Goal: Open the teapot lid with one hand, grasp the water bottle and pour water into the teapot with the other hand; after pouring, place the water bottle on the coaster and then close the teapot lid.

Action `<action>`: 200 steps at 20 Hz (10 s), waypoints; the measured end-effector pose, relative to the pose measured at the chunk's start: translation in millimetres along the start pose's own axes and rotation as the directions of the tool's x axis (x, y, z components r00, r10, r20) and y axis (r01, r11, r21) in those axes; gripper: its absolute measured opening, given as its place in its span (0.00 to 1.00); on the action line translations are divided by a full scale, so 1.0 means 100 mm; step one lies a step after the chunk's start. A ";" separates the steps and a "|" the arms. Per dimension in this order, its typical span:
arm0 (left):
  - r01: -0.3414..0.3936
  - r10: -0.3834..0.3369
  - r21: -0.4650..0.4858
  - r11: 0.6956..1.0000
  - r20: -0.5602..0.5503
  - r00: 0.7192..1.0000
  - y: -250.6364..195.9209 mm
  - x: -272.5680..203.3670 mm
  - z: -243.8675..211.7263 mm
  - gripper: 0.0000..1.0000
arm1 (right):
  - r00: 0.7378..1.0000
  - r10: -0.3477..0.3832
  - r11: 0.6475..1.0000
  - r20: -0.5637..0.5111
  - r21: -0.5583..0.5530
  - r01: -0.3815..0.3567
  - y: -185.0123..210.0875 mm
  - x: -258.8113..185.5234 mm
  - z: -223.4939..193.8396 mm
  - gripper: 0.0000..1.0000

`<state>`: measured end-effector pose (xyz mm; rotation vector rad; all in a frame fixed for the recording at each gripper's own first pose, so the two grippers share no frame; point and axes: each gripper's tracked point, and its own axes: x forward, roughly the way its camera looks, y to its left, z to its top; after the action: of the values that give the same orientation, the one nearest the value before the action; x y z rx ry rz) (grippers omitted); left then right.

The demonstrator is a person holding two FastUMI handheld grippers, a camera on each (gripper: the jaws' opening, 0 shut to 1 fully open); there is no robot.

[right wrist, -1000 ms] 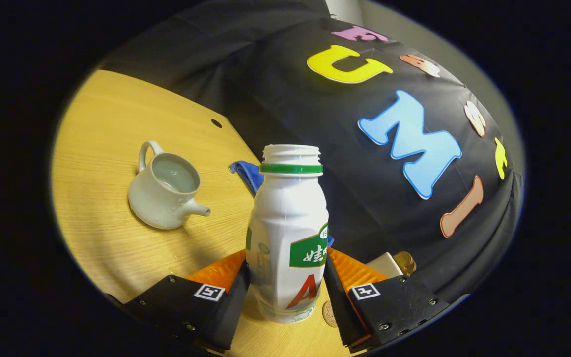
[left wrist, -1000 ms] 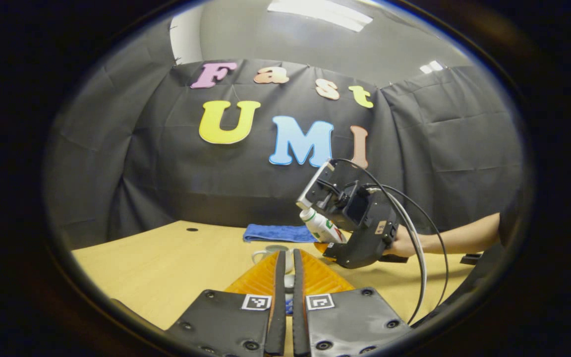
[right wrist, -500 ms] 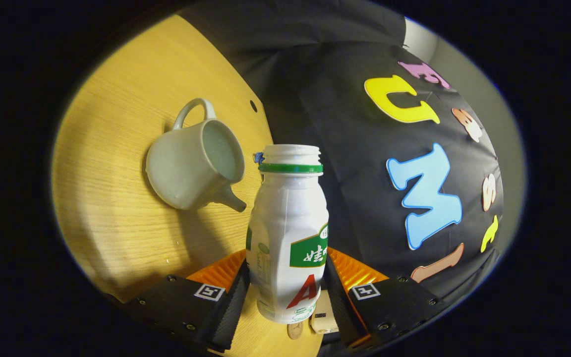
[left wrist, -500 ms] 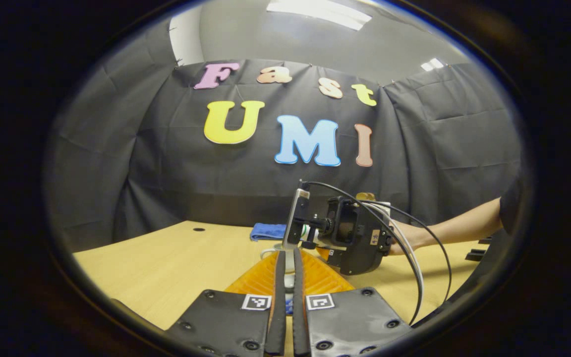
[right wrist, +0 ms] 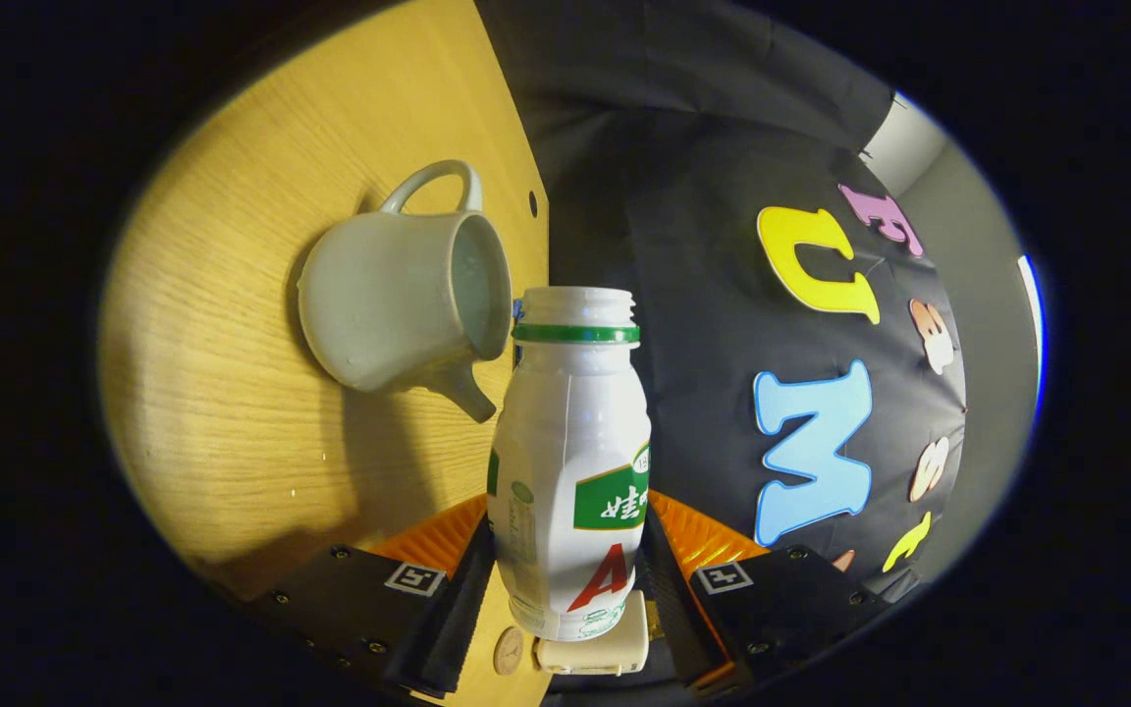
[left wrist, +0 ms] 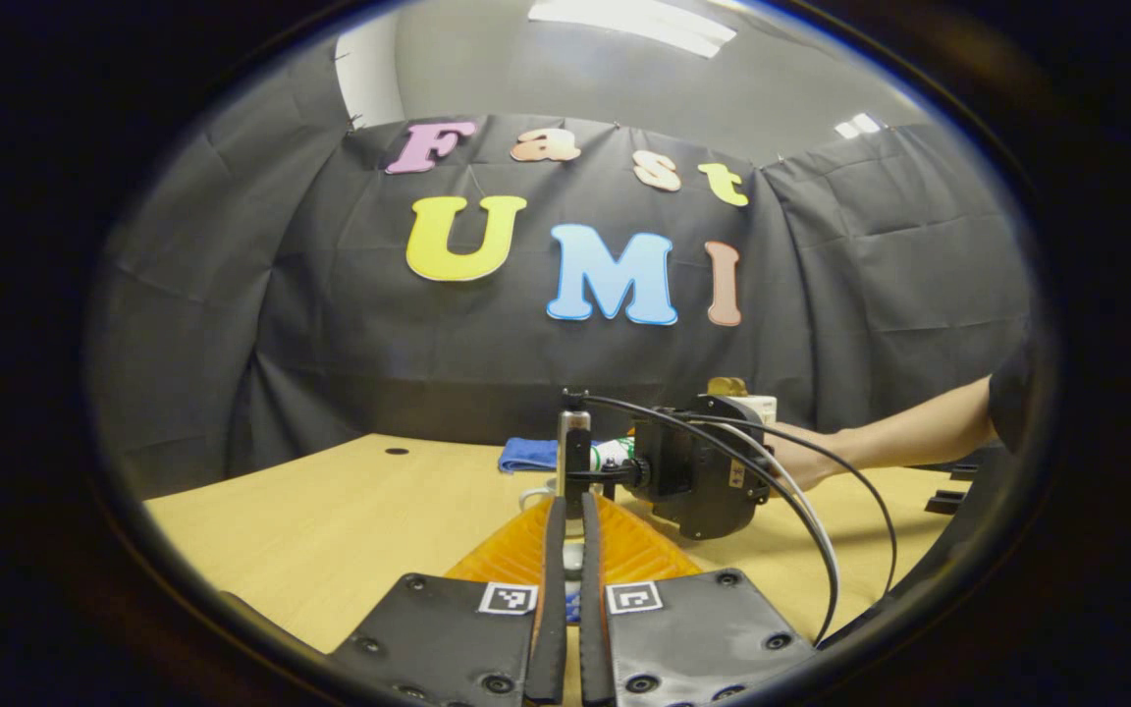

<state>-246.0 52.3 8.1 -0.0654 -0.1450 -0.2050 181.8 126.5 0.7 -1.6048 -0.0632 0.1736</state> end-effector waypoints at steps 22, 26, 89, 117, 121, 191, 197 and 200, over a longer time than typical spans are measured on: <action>-0.006 0.006 0.006 1.000 -0.014 1.000 0.04 0.00 -0.04 0.16 | 0.995 -0.092 0.954 0.043 -0.281 0.100 -0.37 0.09 0.06 0.78; -0.004 0.004 0.013 1.000 -0.017 1.000 0.03 0.01 -0.06 0.16 | 0.993 -0.107 0.946 0.047 -0.303 0.116 -0.44 0.11 0.04 0.78; -0.049 0.049 -0.015 0.999 -0.010 0.999 0.24 0.18 -0.04 0.16 | 0.995 -0.018 0.893 0.095 0.450 -0.027 -0.16 -0.04 0.13 0.78; 0.002 0.008 0.064 0.998 -0.154 0.988 0.06 2.68 -0.40 0.16 | 0.999 0.032 0.137 0.039 0.990 -0.043 -0.39 -1.40 -1.39 0.77; -0.002 0.013 0.067 0.998 -0.177 0.984 0.09 2.72 -0.51 0.16 | 0.999 0.039 0.134 0.030 0.990 -0.035 -0.35 -1.41 -1.43 0.77; -0.030 0.030 -0.006 1.000 -0.038 0.999 -0.73 1.34 -0.16 0.99 | 0.973 -0.116 -0.078 -0.199 0.979 0.191 -0.30 -1.91 -1.09 0.95; -0.110 0.113 0.062 0.992 -0.044 0.993 -0.80 1.11 -0.31 1.00 | 0.978 -0.075 -0.005 -0.195 0.981 0.195 0.14 -2.05 -0.85 0.96; -0.135 0.140 0.088 0.987 -0.061 0.988 -0.84 1.13 -0.40 1.00 | 0.976 -0.084 -0.017 -0.203 0.979 0.202 0.15 -2.05 -0.85 0.96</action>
<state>-148.7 -55.4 -10.0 0.0151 -0.0820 -0.0629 -8.9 11.3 3.6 -0.0299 -0.0184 -0.0529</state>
